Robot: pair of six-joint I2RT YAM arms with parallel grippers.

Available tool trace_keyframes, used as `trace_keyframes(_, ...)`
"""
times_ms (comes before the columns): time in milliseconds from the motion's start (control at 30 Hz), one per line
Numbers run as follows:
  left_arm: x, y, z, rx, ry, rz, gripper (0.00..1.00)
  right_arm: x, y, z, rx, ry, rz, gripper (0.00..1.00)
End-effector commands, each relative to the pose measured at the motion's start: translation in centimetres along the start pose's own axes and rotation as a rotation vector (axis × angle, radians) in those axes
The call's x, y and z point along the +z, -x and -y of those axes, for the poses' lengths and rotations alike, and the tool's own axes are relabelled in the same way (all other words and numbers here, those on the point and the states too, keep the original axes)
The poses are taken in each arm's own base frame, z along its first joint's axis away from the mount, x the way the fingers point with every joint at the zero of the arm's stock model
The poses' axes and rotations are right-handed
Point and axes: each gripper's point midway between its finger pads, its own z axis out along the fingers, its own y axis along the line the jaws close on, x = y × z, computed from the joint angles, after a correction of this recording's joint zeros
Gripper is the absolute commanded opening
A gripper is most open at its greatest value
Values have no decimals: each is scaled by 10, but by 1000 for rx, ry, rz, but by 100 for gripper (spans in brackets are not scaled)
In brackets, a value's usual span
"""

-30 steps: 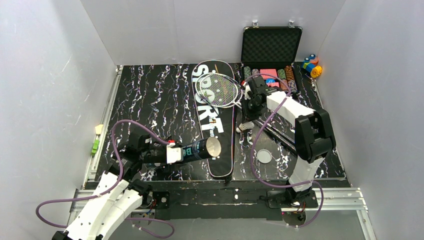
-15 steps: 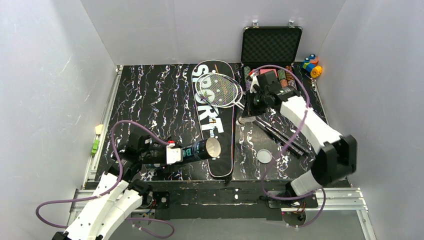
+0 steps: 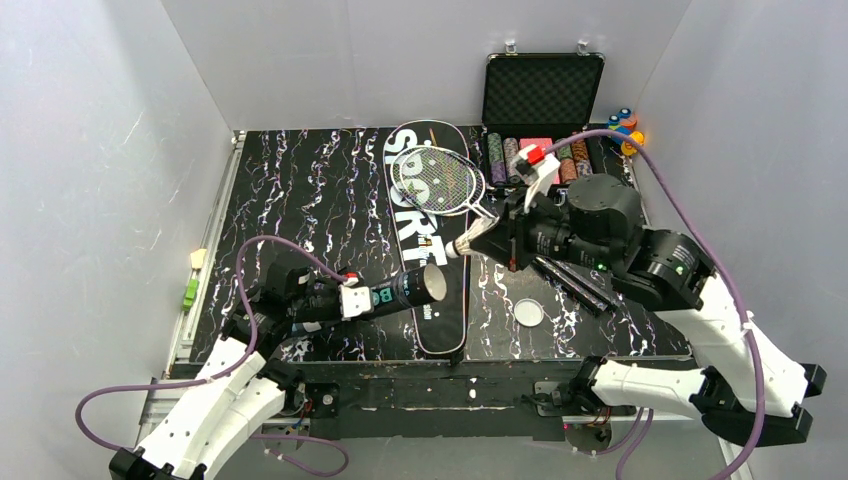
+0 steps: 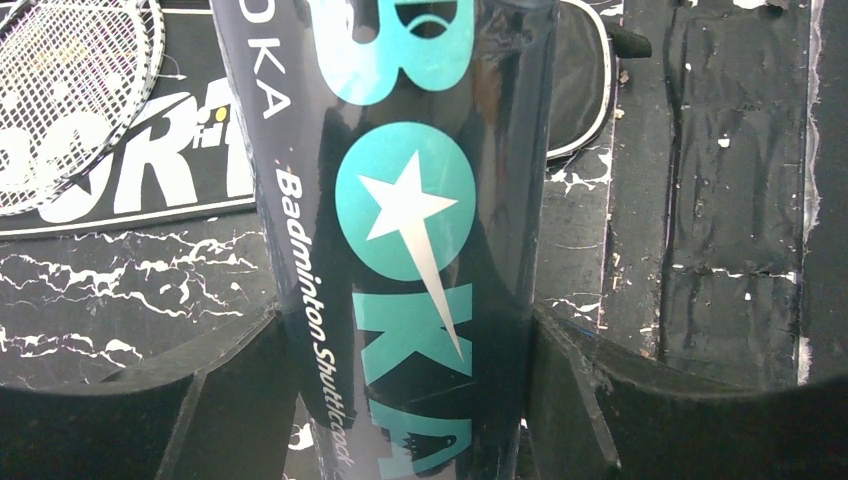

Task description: Pack up the badminton gear

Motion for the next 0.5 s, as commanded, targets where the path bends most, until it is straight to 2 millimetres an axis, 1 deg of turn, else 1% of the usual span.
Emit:
trace_keyframes(0,-2,11,-12,16,44,31,12,17,-28,7,20,-85,-101,4)
trace_keyframes(133,-4,15,-13,14,50,38,11,27,-35,6,16,-87,-120,4)
trace_keyframes(267,-5,19,-14,11,53,45,11,34,-37,4,11,-80,-127,4)
trace_keyframes(367,-5,20,-15,11,53,46,11,40,-42,2,12,-73,-148,4)
trace_keyframes(467,-5,21,-15,13,53,51,11,46,-47,-4,26,-41,-160,4)
